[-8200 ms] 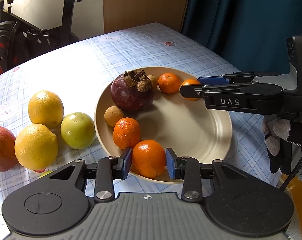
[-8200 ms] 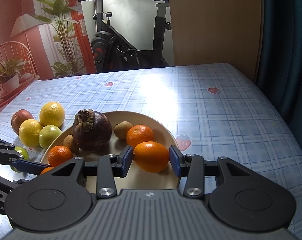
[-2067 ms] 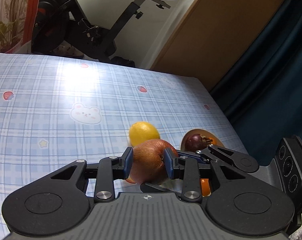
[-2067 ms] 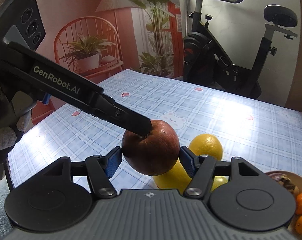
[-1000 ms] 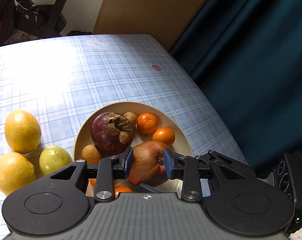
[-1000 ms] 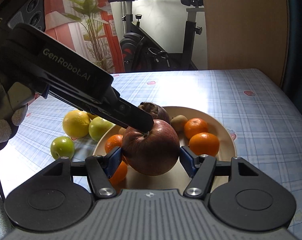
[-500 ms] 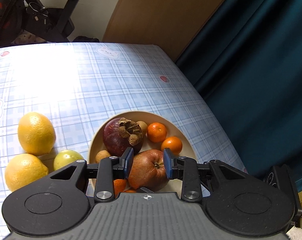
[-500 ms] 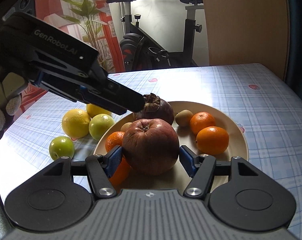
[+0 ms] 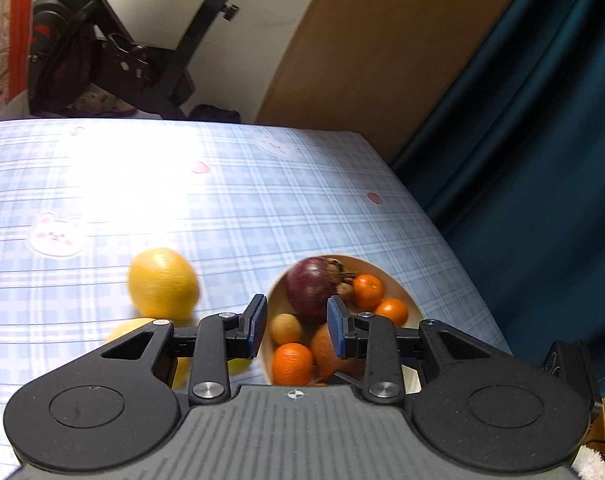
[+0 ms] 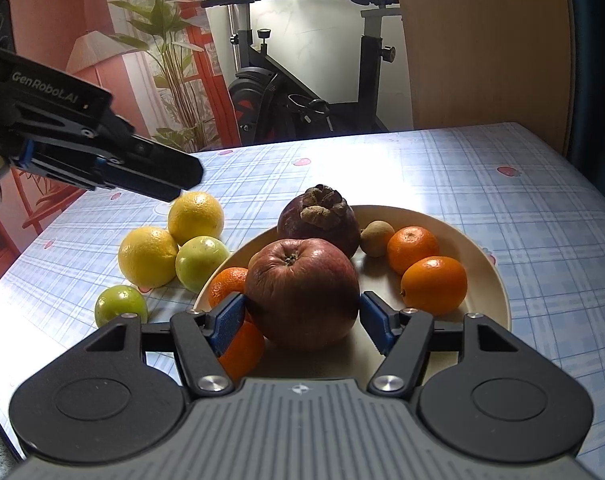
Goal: Organize fruits
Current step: 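Lower the apple onto the plate, open both grippers and withdraw, then close both grippers on a large lemon from opposite sides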
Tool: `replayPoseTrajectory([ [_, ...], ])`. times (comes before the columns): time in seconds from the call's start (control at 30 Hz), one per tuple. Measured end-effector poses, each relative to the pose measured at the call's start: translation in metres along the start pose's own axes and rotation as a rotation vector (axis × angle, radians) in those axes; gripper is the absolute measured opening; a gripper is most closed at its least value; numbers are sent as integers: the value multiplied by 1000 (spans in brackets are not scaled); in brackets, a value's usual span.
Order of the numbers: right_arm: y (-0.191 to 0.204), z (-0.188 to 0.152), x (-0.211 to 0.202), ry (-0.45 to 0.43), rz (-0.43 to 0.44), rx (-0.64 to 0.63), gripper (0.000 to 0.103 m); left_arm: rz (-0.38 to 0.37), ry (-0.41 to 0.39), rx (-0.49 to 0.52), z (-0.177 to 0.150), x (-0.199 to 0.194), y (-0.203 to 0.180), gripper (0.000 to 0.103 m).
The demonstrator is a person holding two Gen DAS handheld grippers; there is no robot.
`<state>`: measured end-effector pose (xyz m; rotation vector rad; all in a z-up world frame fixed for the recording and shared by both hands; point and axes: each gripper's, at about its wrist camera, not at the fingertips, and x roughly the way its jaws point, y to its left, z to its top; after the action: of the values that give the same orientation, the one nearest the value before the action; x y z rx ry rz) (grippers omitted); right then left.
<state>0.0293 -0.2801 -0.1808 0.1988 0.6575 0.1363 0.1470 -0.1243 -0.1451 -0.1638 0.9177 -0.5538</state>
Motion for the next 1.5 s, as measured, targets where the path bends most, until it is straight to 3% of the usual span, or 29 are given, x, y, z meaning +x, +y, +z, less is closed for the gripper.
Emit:
replayPoseTrajectory([
  [0.13,0,6,-1,19,-14,19,72,53,-28,-12,0,-16,14,34],
  [0.47,6,19,-23,-54,-45,15,73,131,-43,-33,-9,-46,49,34],
  [0.73,34,34,-31,-91,-9,-59,73,138,-17,-34,-27,-62,62,34],
  [1.0,62,28,-18,-41,58,-111,72,115,-5,-43,-41,-57,62,34],
  [1.23,73,23,-6,-5,84,-129,72,117,-7,-58,-40,-55,67,34],
  [1.33,74,24,-2,2,89,-130,72,123,-12,-38,-38,-54,67,42],
  [1.5,81,33,12,21,108,-161,72,124,-26,-48,-25,-55,73,42],
])
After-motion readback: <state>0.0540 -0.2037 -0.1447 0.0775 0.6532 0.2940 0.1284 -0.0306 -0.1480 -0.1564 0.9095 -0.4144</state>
